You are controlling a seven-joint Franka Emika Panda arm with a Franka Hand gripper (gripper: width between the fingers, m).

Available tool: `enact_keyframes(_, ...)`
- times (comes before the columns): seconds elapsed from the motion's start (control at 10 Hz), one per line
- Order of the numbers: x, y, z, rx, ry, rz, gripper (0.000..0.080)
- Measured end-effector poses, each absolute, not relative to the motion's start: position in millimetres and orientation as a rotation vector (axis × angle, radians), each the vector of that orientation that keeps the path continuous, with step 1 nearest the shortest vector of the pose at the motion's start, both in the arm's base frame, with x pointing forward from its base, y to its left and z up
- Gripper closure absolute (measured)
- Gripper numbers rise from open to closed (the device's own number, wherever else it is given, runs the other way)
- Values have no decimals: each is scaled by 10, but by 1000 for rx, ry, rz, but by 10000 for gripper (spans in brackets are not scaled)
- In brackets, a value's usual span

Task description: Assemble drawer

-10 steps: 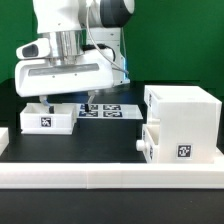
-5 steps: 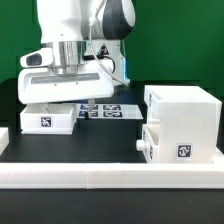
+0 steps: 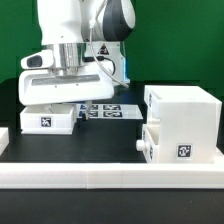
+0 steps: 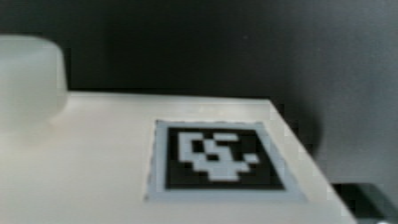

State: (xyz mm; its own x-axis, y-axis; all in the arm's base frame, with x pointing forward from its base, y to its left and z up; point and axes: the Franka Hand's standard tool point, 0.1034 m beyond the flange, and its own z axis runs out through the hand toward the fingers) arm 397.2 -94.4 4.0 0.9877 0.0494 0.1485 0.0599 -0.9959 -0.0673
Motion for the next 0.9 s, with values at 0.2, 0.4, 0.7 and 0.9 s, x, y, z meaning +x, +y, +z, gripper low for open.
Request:
enact_keyframes(0.2,3971,-944,38,-3061,-84,-227,650)
enact_keyframes(0.4,3982,-944,46,-3062,-85,-233,757)
enact_keyframes(0.7,3998,-927,56,-3062,-90,-237,757)
enact_keyframes(0.9,4076,-773,120,-3053,-130,-233,757)
